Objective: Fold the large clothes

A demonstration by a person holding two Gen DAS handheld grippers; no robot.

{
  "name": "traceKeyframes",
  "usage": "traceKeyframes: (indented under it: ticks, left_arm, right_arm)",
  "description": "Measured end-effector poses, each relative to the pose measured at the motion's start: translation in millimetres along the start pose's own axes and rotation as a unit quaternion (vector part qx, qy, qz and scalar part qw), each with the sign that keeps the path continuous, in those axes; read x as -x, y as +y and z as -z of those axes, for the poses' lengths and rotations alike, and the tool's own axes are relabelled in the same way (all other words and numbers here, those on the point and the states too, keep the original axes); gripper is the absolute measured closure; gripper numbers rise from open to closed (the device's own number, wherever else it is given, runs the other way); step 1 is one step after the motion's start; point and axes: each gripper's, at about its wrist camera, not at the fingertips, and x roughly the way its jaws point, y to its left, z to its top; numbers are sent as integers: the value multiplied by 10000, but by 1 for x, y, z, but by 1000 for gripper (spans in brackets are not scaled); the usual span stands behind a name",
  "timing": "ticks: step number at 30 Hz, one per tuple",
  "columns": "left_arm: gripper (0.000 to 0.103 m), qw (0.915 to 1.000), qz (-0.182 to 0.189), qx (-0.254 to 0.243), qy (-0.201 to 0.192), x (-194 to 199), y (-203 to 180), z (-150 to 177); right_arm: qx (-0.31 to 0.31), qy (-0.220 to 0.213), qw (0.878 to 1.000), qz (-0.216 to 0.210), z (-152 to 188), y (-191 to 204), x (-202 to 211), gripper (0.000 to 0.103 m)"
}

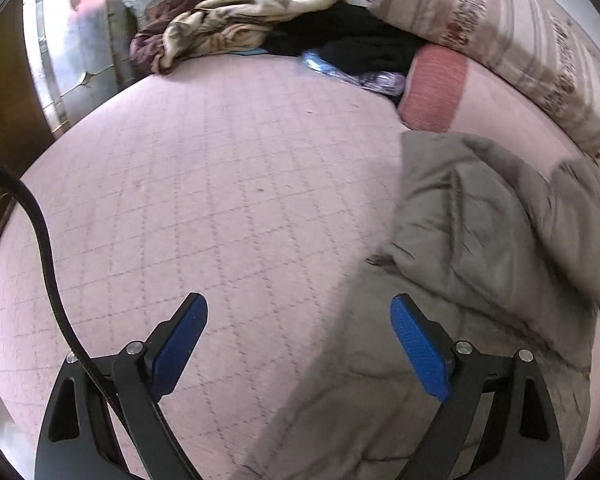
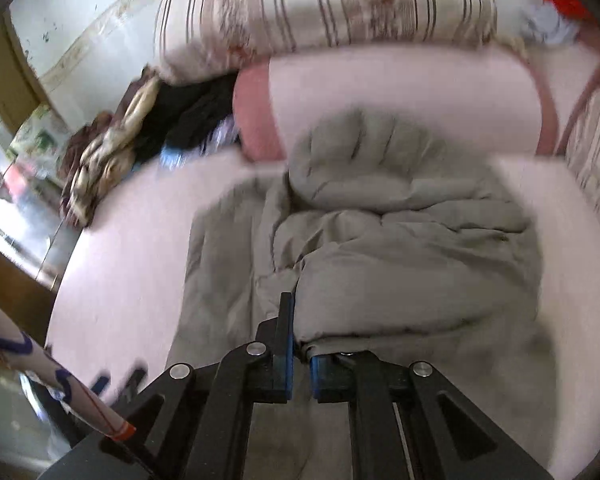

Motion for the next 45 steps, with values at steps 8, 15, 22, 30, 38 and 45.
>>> traceKeyframes:
  ticks: [8,15,22,30,38,45]
  left_arm:
    - [10,9991,-311,134,-262,8,10,-3]
    - [10,9986,-348,139,-377,11,10,-6]
    - [10,9985,-273,148,-449,19,10,-2]
    - [10,9983,-218,109,-525,27,7,2]
    - [10,9978,-328,-30,-572,25,0,2]
    - [10,9990,-225,9,-379,16,0,-1]
  right_arm:
    - [-462,782,9959,19,55,-4,-94,97]
    - [-822,706,9941,-47,54,-20,-108,83]
    - [-411,558,9974,-200,86,-20,-51,32]
    - [258,-439,9970,575,54,-30,31,38]
    - [-312,-620,9792,1907,-40,-70,-34,38]
    - [-503,579,9799,1844,-2,-97,-101,38]
